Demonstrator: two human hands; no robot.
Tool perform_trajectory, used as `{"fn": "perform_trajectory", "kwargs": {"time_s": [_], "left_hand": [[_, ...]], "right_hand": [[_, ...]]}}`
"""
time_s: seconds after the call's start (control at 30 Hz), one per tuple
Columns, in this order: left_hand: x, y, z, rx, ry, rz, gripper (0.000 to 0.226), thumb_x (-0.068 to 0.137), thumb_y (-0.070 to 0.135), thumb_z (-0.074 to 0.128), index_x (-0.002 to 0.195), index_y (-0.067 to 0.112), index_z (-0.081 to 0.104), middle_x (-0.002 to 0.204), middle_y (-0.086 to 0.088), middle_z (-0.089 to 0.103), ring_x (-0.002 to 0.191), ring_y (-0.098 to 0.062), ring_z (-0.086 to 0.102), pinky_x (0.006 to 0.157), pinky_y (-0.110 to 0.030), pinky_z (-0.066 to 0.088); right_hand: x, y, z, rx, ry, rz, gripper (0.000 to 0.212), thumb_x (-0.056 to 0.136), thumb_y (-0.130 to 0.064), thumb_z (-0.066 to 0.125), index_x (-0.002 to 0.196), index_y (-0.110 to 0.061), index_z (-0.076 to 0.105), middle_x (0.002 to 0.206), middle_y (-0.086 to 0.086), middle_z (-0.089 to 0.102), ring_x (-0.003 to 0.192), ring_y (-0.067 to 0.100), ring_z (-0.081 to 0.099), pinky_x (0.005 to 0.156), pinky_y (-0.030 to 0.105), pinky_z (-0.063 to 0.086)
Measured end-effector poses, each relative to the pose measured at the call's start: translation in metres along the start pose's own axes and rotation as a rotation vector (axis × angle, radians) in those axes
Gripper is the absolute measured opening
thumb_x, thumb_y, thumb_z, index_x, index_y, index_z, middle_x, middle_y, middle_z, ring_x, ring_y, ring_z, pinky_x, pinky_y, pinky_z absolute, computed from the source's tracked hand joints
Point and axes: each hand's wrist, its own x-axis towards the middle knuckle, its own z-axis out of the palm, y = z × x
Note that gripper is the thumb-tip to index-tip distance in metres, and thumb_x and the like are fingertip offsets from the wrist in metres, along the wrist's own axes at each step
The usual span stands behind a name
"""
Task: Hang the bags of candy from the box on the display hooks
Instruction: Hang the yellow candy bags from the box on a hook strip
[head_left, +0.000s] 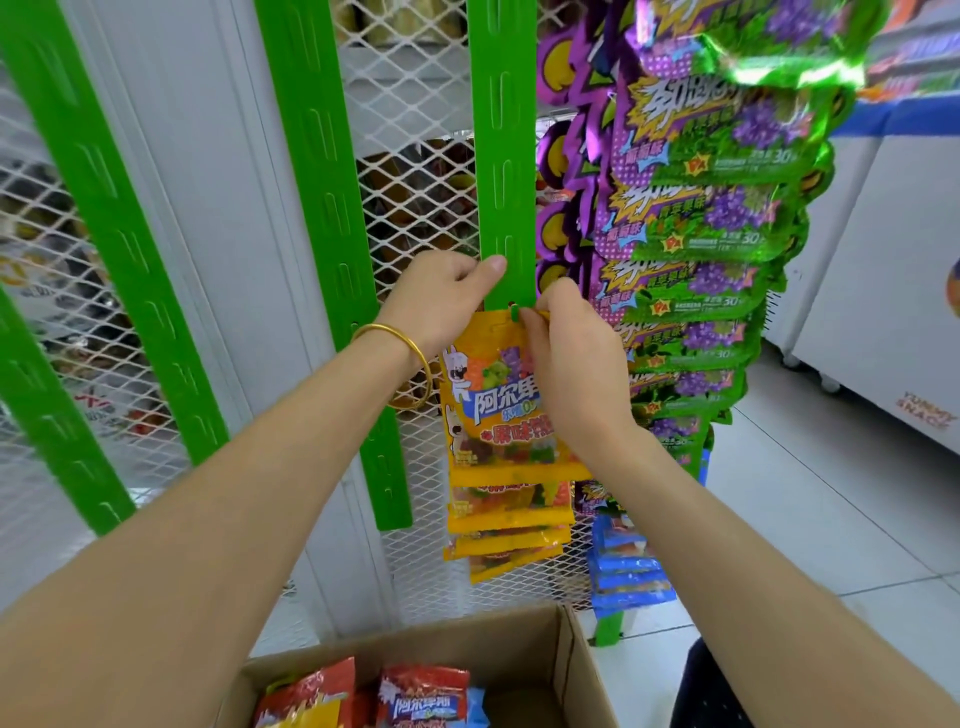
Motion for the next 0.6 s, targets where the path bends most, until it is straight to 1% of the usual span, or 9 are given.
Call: {"fn": "perform_trajectory", "kwargs": {"time_s": [0.1,0.17,0.23,0.33,0.4,0.47,0.53,0.57,0.6], "left_hand": [[-0.005,-0.007,0.002,0.011,-0.021,0.021,0.042,0.095,0.033,0.048,0.066,0.002,0.052,0.060,-0.009,0.043,0.051,-0.014,0.035,0.050,-0.022,0.032],[-0.010,-0.011,0.004,-0.006,-0.028,0.026,0.036,0.095,0.026,0.049,0.077,-0.002,0.060,0.068,-0.011,0.049,0.055,-0.013,0.039,0.048,-0.017,0.032],[-0.013,-0.012,0.006,-0.029,-0.023,0.024,0.025,0.095,0.023,0.050,0.085,0.004,0.064,0.074,-0.008,0.056,0.061,-0.013,0.046,0.056,-0.017,0.038],[-0.016,-0.011,0.008,-0.027,0.029,0.028,0.019,0.094,0.019,0.051,0.105,0.011,0.064,0.090,-0.002,0.062,0.079,-0.012,0.057,0.076,-0.025,0.047],[-0.022,-0.014,0.010,-0.031,0.085,0.050,0.024,0.093,0.015,0.052,0.115,0.011,0.060,0.103,-0.001,0.064,0.093,-0.009,0.058,0.084,-0.020,0.047],[-0.035,-0.023,0.010,-0.030,0.165,0.084,0.030,0.091,0.012,0.053,0.121,0.015,0.055,0.111,0.002,0.061,0.099,-0.005,0.055,0.086,-0.014,0.045],[-0.054,-0.039,0.009,-0.011,0.280,0.129,0.035,0.089,0.013,0.056,0.123,0.017,0.052,0.117,0.003,0.057,0.109,-0.009,0.053,0.093,-0.026,0.047],[-0.066,-0.049,0.008,0.001,0.329,0.141,0.036,0.088,0.014,0.056,0.123,0.017,0.052,0.118,0.003,0.055,0.112,-0.012,0.052,0.095,-0.033,0.047],[-0.079,-0.060,0.006,0.009,0.357,0.135,0.036,0.087,0.014,0.056,0.122,0.017,0.052,0.117,0.004,0.053,0.113,-0.014,0.051,0.094,-0.036,0.047]], "right_hand": [[-0.009,0.005,0.001,0.028,-0.054,0.026,0.018,0.098,-0.023,0.044,0.091,-0.006,0.045,0.073,0.005,0.049,0.059,0.027,0.047,0.045,0.032,0.023],[-0.012,0.008,0.002,0.033,-0.067,0.046,0.021,0.098,-0.025,0.042,0.094,-0.004,0.045,0.078,0.009,0.055,0.062,0.029,0.050,0.044,0.032,0.026],[-0.013,0.010,0.003,0.010,-0.061,0.044,0.024,0.098,-0.026,0.041,0.096,-0.003,0.046,0.083,0.011,0.057,0.065,0.031,0.053,0.046,0.032,0.027],[-0.013,0.010,0.002,-0.032,-0.019,0.004,0.025,0.098,-0.025,0.041,0.095,0.000,0.049,0.089,0.012,0.056,0.066,0.032,0.053,0.046,0.030,0.024],[-0.017,0.009,0.000,-0.035,-0.011,0.001,0.024,0.098,-0.023,0.043,0.101,0.000,0.051,0.098,0.013,0.055,0.069,0.035,0.055,0.050,0.030,0.030],[-0.026,0.008,-0.002,-0.040,-0.014,0.019,0.026,0.096,-0.019,0.047,0.116,-0.003,0.051,0.111,0.014,0.053,0.073,0.038,0.057,0.050,0.032,0.037],[-0.043,0.007,-0.005,-0.045,0.017,0.056,0.038,0.092,-0.016,0.053,0.128,-0.008,0.045,0.123,0.014,0.049,0.079,0.037,0.059,0.050,0.036,0.045],[-0.054,0.007,-0.007,-0.073,0.068,0.058,0.043,0.089,-0.013,0.057,0.130,-0.009,0.043,0.127,0.015,0.047,0.087,0.037,0.060,0.053,0.037,0.049],[-0.068,0.007,-0.008,-0.111,0.131,0.050,0.048,0.087,-0.010,0.060,0.131,-0.010,0.042,0.129,0.016,0.047,0.099,0.036,0.057,0.059,0.037,0.051]]}}
